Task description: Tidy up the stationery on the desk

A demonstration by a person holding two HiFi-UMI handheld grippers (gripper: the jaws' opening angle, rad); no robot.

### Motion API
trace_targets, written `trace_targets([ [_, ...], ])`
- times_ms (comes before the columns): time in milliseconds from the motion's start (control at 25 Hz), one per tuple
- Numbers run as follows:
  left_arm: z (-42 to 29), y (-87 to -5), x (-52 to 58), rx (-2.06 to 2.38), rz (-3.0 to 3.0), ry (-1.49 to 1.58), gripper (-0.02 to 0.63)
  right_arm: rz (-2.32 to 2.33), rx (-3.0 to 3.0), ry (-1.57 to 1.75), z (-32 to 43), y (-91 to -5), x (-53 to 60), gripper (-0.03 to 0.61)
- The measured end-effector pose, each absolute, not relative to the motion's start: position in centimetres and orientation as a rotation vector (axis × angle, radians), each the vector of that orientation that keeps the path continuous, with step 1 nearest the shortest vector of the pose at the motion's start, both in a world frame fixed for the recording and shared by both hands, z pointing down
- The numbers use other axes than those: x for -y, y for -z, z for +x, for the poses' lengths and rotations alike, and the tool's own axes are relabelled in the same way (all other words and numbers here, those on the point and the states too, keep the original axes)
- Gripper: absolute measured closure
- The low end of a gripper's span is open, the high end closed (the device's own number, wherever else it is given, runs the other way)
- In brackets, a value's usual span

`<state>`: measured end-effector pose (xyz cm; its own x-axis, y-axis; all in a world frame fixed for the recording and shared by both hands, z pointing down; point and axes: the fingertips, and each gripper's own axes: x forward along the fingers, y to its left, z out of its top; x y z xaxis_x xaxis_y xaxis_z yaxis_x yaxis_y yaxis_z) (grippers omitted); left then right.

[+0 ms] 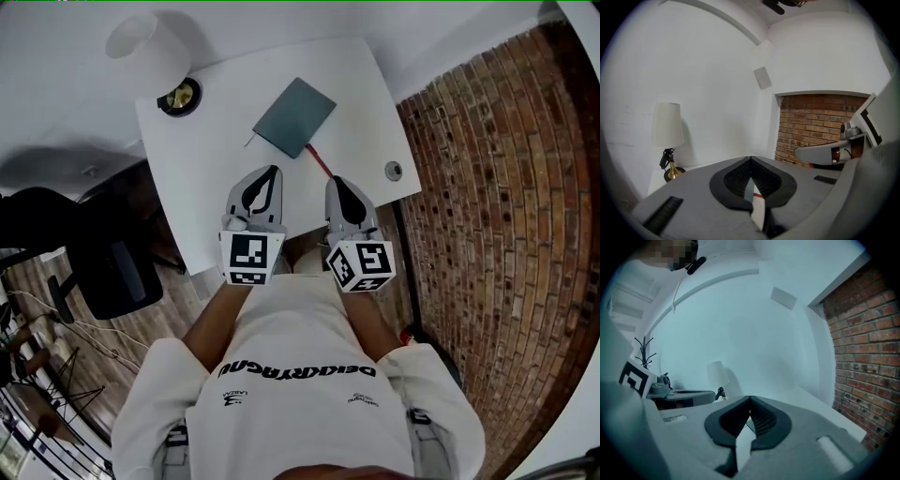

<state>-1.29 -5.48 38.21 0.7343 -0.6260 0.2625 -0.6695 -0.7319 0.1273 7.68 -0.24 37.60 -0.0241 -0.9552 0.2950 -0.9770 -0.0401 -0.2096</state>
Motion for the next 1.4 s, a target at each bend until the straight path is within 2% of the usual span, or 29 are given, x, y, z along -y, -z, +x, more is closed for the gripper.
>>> trace_targets([
  [360,-0.8,-41.6,10.2,1.055,2.678,-0.414,0.615,2.13,2.086,-0.647,10.3,-41.2,3.7,0.58],
  [680,2.4,-44.2,14.2,1.038,2.655,-0.539,0.613,2.115,2.064,-0.745,13.5,-44.3,6.8,0.58],
  [800,3.6,-45.7,15.6,1.014,2.644,-0.586,0.593,2.128,2.027,-0.82,14.8,-46.2,8.0,0.572],
  [1040,4.9,-49.4,18.7,0.984,2.591,-0.678,0.541,2.113,1.96,-0.996,16.1,-51.2,9.9,0.511],
  [1400,6.4,-54.8,22.2,0.882,2.511,-0.79,0.497,2.103,1.858,-1.158,17.2,-57.1,12.8,0.492],
])
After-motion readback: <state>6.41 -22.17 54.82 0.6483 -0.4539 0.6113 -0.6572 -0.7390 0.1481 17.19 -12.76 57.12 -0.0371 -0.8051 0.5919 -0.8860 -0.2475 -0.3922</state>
